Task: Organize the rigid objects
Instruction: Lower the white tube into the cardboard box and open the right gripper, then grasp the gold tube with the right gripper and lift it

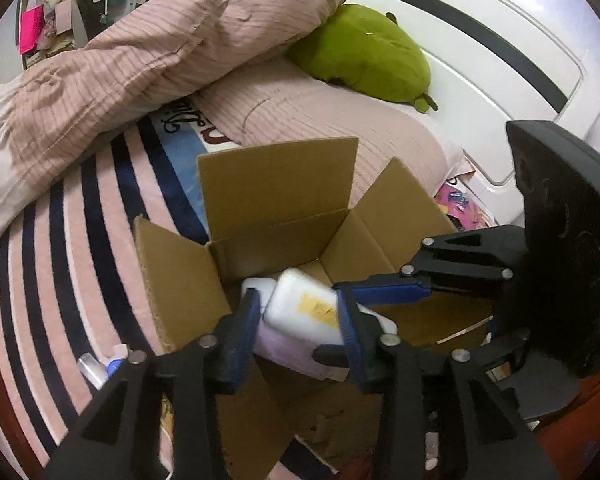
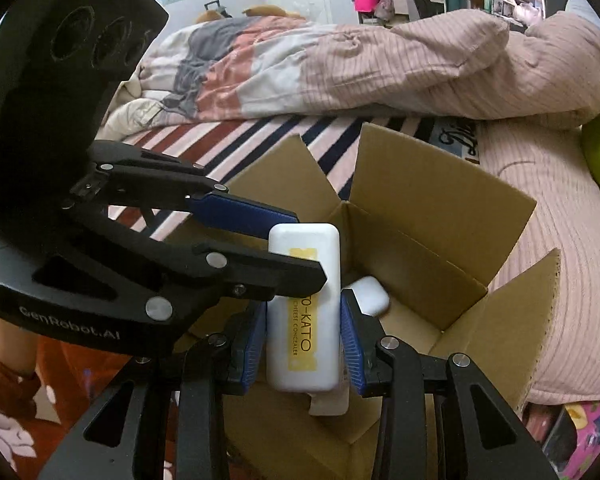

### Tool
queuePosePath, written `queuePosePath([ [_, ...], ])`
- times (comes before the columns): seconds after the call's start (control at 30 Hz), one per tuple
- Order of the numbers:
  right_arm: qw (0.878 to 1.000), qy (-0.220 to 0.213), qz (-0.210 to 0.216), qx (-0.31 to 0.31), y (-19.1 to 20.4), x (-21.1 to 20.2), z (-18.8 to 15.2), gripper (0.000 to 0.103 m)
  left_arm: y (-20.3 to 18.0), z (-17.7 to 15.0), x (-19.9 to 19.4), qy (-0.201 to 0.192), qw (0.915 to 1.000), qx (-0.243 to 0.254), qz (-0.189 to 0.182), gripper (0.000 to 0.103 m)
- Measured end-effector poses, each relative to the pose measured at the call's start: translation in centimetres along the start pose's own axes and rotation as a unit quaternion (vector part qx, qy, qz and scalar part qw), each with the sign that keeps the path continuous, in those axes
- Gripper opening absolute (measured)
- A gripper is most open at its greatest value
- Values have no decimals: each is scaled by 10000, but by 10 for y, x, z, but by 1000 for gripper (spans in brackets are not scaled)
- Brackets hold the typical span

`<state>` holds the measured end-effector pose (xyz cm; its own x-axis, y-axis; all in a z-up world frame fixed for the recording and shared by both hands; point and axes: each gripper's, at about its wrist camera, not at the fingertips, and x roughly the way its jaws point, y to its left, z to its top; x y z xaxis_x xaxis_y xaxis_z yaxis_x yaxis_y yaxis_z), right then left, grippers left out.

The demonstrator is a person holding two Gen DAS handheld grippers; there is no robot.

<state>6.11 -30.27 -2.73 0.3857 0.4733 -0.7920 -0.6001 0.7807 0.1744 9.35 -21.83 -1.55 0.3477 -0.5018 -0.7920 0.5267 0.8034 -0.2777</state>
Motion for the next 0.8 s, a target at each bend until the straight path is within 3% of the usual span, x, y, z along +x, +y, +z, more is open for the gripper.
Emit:
queuePosePath([
  [0.23,10000,37,-29,-82,5,0,4,31,8,-7,-31,-396,9992,-42,43,56],
  [0.37,9996,-247,86,-126,18,-9,12,31,30,-22,-76,-844,9954,-233,391,61],
  [0.57,9920,-763,738,-682,81,-15,33,31,77,-66,-138,-1418,9788,-701,1299,75],
  [0.7,9860,-669,1001,-1151,133,11,41,40,110,-107,-162,-1597,9669,-981,1730,83],
  [0.8,9846,-488,1049,-1311,165,42,41,40,134,-135,-166,-1617,9615,-1148,1904,83],
])
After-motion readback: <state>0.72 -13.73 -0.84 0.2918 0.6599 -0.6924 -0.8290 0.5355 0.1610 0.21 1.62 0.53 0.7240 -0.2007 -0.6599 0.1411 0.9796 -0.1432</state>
